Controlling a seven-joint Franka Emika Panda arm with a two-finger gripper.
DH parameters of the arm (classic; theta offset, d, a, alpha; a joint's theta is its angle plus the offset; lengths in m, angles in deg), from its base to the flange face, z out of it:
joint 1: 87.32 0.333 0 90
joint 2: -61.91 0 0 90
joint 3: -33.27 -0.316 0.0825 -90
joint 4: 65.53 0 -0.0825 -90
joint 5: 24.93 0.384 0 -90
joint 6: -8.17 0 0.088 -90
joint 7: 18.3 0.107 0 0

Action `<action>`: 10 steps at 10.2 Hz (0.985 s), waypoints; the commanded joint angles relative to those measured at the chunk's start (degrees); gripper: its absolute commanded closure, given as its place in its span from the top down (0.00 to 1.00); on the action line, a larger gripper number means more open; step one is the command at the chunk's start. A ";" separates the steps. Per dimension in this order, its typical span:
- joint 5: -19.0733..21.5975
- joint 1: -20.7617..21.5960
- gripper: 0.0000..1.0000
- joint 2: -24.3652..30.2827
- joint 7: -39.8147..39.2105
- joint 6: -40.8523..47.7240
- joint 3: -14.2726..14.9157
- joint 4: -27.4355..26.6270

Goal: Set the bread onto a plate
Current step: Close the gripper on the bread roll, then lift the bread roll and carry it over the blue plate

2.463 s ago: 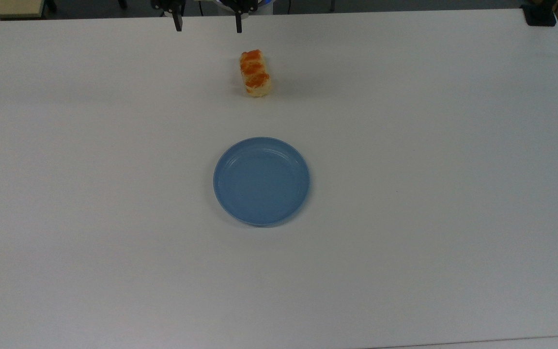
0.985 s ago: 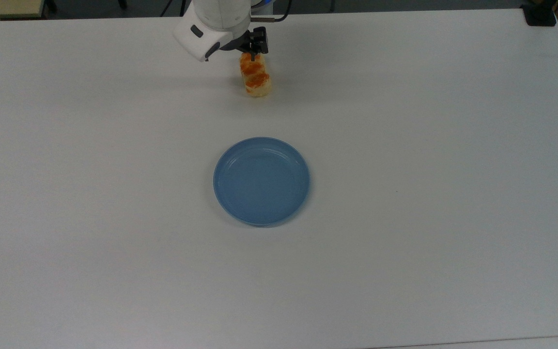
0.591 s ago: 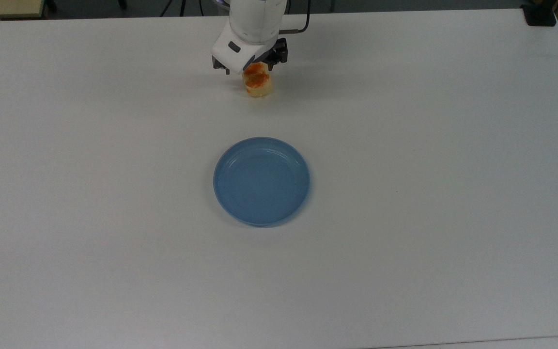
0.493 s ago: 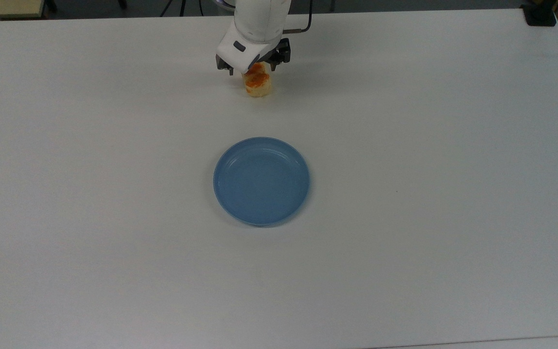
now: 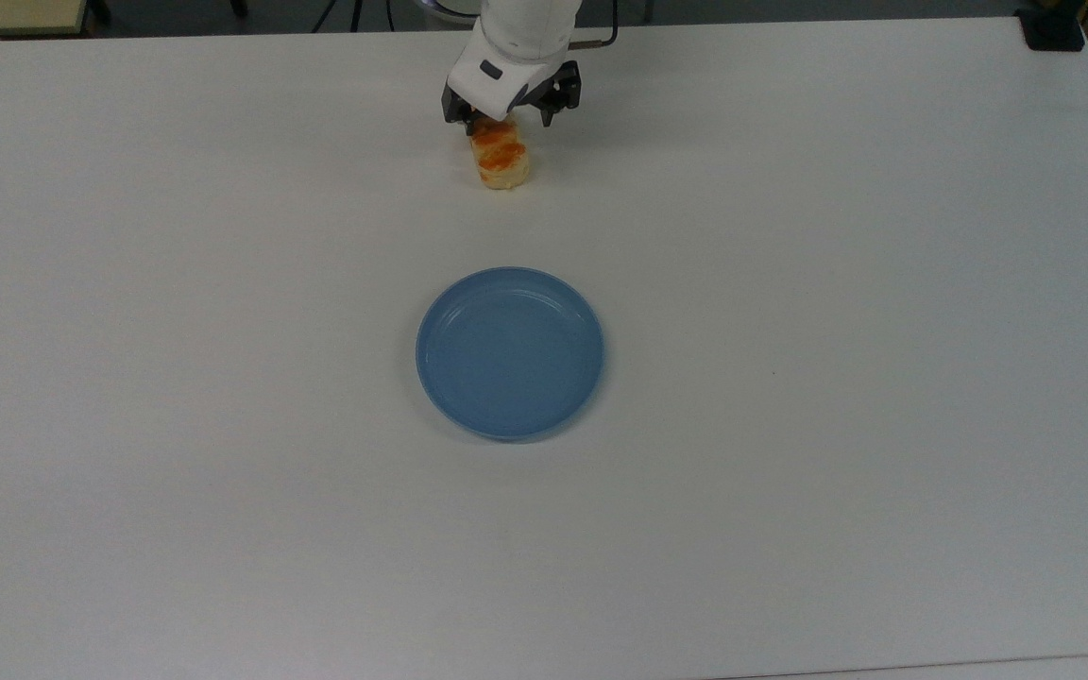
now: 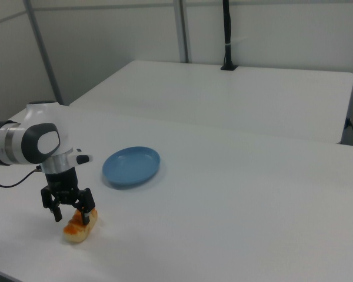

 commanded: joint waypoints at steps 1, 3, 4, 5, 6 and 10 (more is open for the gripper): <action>-1.73 0.19 0.93 -1.28 3.49 -6.24 0.14 -1.82; -2.09 0.19 0.63 -2.51 3.50 -8.18 0.14 -1.56; -2.96 0.02 0.45 -2.52 3.32 -8.18 0.14 -1.21; -3.23 -0.16 0.37 -2.52 2.80 -7.92 0.22 0.10; -3.23 -0.34 0.36 -2.61 2.53 -7.14 0.40 2.64; -2.36 -2.26 0.37 -14.07 2.79 -2.49 0.66 24.47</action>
